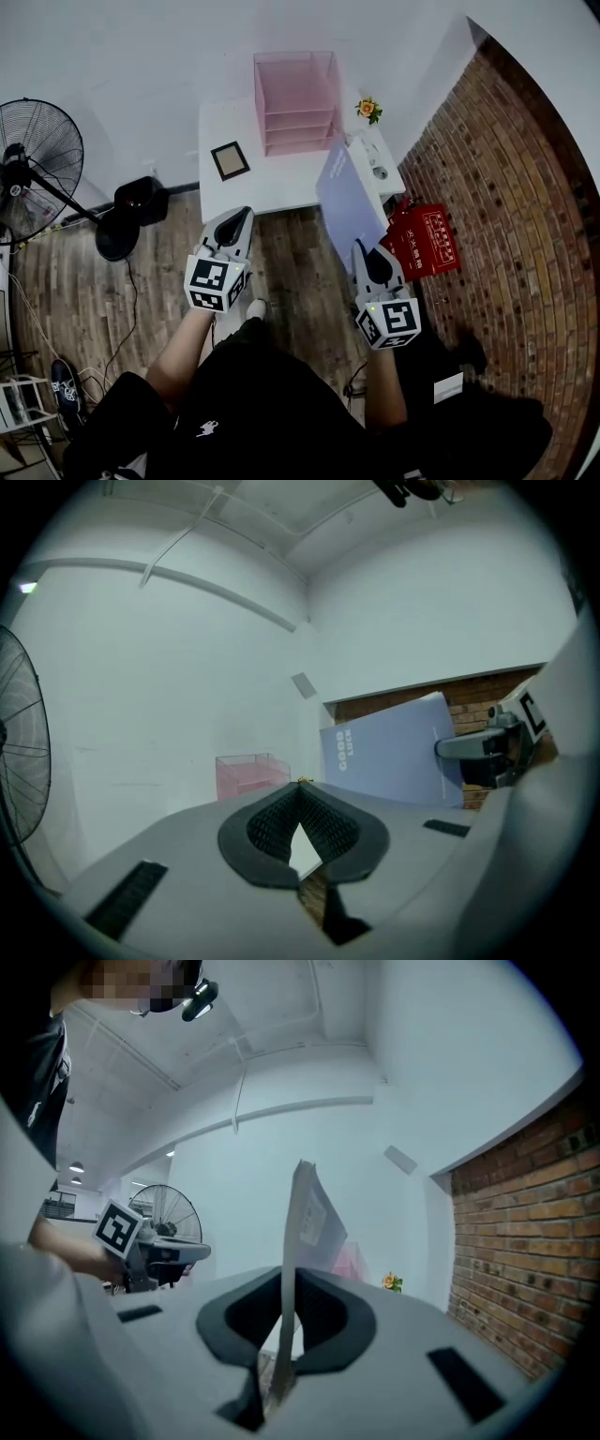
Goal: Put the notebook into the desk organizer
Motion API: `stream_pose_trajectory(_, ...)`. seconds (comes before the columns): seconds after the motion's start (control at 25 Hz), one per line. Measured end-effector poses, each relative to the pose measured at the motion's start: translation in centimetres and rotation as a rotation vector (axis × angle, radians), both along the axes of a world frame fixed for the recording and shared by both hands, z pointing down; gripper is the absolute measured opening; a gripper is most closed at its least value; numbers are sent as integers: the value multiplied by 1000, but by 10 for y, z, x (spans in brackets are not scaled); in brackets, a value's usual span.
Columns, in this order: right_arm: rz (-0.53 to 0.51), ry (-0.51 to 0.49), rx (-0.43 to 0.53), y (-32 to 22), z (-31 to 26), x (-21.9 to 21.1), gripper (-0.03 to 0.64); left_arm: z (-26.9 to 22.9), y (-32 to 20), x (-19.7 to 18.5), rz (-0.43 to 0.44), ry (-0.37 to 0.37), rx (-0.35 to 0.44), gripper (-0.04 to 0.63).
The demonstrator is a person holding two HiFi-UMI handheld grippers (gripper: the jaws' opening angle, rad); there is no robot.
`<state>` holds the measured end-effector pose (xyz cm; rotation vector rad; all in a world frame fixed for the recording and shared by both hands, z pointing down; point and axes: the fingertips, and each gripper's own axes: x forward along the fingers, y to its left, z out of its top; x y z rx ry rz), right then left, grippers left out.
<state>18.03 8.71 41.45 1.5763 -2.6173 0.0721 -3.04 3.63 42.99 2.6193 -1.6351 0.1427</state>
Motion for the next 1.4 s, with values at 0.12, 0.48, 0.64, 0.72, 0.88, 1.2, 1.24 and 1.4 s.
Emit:
stream_pose_trajectory(0.12,10,5,0,-21,-2,-5,31,0,-23,-3,15,0,0,3)
stream_pose_trajectory(0.48,50,27,11,-78,-12,-21,31,-1,-91,-16,51,15,-3,2)
stream_pose_trajectory(0.64,71,36,16,-99,-14,-28,31,3,-116,-18,78,34,-10,2)
stream_pose_trajectory(0.72,79,37,18,-109,-16,-33,31,4,-128,-20,88,40,-11,2)
stream_pose_trajectory(0.88,95,23,33,-131,-19,-42,31,3,-150,-28,102,54,-2,2)
stream_pose_trajectory(1.2,109,24,87,-164,-37,-63,31,2,-183,-52,102,61,14,2)
stream_pose_trajectory(1.24,105,27,90,-168,-38,-66,31,2,-185,-55,99,62,14,2)
stream_pose_trajectory(1.4,95,30,102,-185,-44,-77,31,3,-197,-66,81,69,13,2)
